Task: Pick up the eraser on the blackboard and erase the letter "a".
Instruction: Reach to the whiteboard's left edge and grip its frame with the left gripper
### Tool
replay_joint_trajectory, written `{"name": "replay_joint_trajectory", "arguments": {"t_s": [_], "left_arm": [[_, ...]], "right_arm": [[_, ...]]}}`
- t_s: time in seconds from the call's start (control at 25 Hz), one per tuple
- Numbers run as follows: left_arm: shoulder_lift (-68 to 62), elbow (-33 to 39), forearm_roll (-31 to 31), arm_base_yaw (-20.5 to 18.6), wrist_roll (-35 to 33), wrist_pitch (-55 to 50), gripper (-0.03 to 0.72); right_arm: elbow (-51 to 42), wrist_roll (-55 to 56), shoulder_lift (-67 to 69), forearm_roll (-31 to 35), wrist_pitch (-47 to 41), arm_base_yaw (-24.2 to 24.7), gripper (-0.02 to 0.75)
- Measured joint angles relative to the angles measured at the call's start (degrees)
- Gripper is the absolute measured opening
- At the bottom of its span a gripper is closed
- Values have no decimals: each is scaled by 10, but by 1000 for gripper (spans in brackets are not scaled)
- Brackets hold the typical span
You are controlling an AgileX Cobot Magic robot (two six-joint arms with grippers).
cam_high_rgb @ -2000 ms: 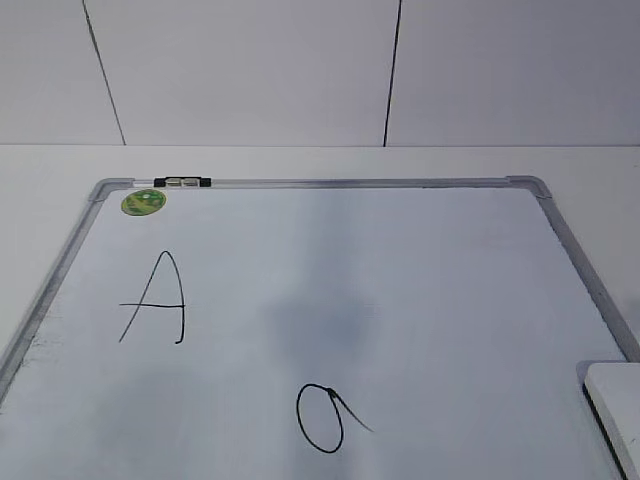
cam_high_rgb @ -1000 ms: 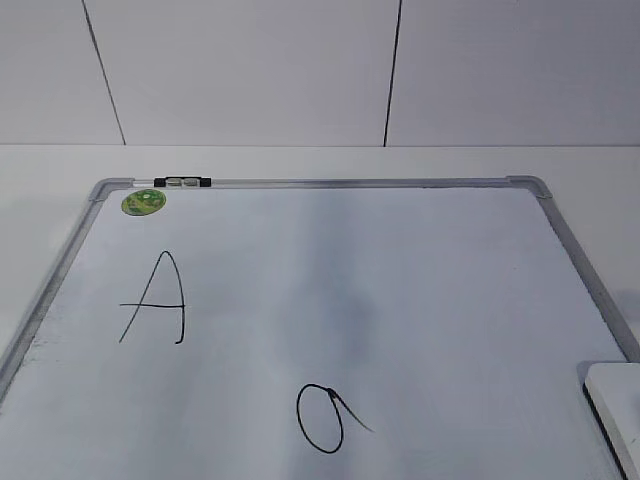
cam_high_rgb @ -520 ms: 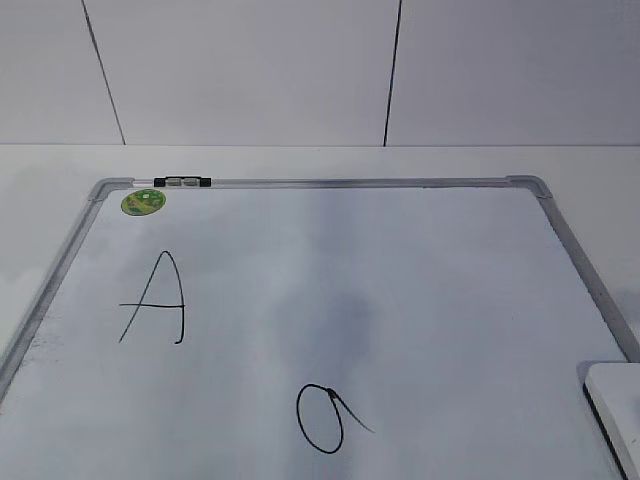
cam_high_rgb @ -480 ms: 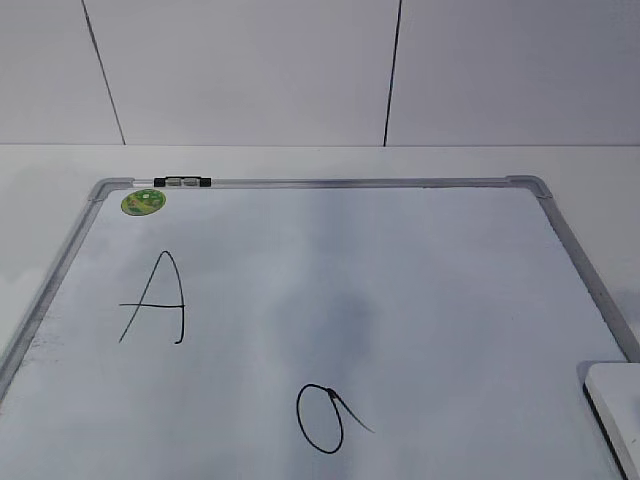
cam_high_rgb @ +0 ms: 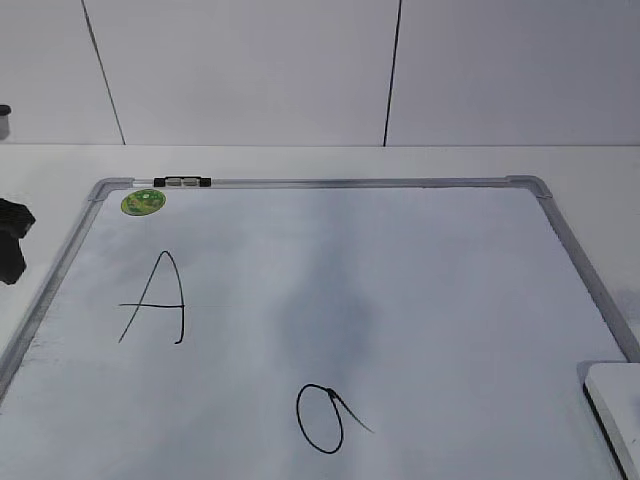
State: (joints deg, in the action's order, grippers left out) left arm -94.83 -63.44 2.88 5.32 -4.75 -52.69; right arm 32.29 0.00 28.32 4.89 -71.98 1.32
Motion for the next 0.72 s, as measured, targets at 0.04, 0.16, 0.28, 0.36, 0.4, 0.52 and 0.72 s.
{"name": "replay_joint_trajectory", "arguments": {"t_s": [0.04, 0.16, 0.28, 0.36, 0.4, 0.52, 0.72], "left_arm": [[-10, -3, -1, -1, 0, 0, 372], [-46, -14, -4, -3, 0, 1, 372], [-72, -25, -5, -4, 0, 3, 372], [-88, -34, -5, -4, 0, 4, 372], [-96, -37, -5, -4, 0, 6, 372], [-112, -43, -5, -4, 0, 19, 372], [-138, -44, -5, -4, 0, 25, 371]], "right_arm": [[0, 0, 0, 0, 0, 0, 526], [0, 0, 0, 0, 0, 0, 526], [0, 0, 0, 0, 0, 0, 526], [0, 0, 0, 0, 0, 0, 526], [0, 0, 0, 0, 0, 0, 526], [0, 0, 0, 0, 0, 0, 526], [0, 0, 0, 0, 0, 0, 526]]}}
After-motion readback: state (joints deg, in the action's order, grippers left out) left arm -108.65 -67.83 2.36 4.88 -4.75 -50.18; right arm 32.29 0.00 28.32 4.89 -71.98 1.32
